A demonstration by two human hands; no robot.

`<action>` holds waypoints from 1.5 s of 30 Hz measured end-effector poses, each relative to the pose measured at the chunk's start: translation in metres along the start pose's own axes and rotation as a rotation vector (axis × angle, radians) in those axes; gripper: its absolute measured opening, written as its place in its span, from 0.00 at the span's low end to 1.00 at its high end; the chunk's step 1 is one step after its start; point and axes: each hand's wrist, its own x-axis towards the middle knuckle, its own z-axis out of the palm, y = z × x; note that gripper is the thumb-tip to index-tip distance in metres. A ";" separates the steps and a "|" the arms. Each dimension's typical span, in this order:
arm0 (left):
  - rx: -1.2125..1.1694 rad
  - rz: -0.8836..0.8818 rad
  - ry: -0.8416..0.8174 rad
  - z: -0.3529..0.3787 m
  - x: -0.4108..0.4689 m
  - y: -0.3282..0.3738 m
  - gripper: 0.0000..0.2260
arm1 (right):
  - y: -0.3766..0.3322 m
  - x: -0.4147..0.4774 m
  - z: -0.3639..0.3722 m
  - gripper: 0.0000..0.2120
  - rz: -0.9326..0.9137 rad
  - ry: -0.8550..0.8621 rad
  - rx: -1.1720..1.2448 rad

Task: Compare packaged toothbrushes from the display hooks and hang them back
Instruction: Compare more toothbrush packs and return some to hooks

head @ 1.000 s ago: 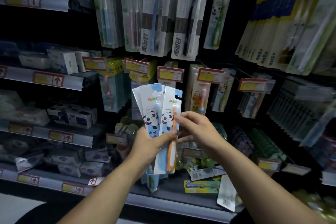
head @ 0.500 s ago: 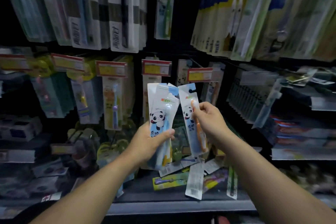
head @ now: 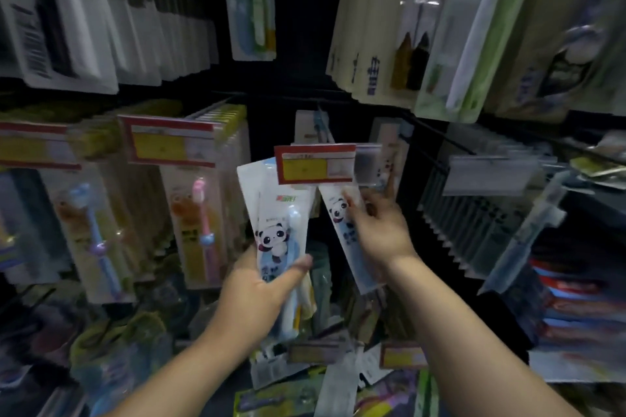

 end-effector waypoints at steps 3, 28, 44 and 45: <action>-0.078 -0.031 0.066 0.004 0.000 -0.011 0.12 | 0.000 0.013 0.011 0.17 -0.061 -0.030 -0.053; -0.253 -0.135 0.196 0.027 0.047 -0.011 0.11 | -0.002 0.010 0.022 0.14 -0.023 -0.405 0.404; -0.330 -0.245 0.171 0.024 0.038 -0.012 0.07 | 0.000 0.013 0.027 0.07 -0.076 -0.313 0.307; -0.316 -0.251 0.186 0.023 0.038 -0.013 0.06 | -0.003 0.014 0.027 0.06 -0.097 -0.302 0.257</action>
